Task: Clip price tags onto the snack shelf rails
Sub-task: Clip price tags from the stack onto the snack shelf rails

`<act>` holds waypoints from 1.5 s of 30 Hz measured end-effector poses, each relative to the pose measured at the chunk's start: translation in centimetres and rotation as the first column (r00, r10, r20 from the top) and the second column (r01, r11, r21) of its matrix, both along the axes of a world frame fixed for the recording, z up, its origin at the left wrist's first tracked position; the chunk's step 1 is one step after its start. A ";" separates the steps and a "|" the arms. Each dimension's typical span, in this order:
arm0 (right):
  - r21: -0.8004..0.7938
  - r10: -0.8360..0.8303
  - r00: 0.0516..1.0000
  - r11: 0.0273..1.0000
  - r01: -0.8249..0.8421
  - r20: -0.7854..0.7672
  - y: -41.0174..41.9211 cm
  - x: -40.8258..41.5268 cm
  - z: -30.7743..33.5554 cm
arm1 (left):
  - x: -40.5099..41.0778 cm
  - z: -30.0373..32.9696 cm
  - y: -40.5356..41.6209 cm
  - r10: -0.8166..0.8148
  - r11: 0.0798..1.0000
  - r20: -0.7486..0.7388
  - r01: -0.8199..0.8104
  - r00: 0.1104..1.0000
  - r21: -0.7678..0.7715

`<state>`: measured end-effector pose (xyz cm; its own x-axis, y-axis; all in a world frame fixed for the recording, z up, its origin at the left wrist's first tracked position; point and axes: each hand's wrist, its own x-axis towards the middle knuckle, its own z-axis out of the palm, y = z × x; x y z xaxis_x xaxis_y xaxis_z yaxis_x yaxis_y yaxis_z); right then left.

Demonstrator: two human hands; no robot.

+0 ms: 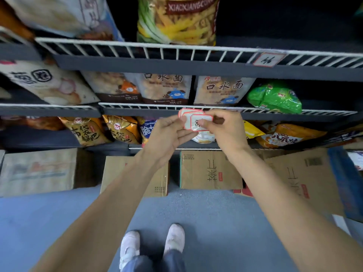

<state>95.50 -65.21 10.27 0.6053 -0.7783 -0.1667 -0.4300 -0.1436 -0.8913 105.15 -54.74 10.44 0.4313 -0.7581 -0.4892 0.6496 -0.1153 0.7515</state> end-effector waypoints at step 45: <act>-0.036 0.139 0.989 0.990 -0.138 0.040 43.9 27.5 28.6 | 24.1 25.5 44.6 0.433 0.896 0.272 -0.375 0.859 -0.238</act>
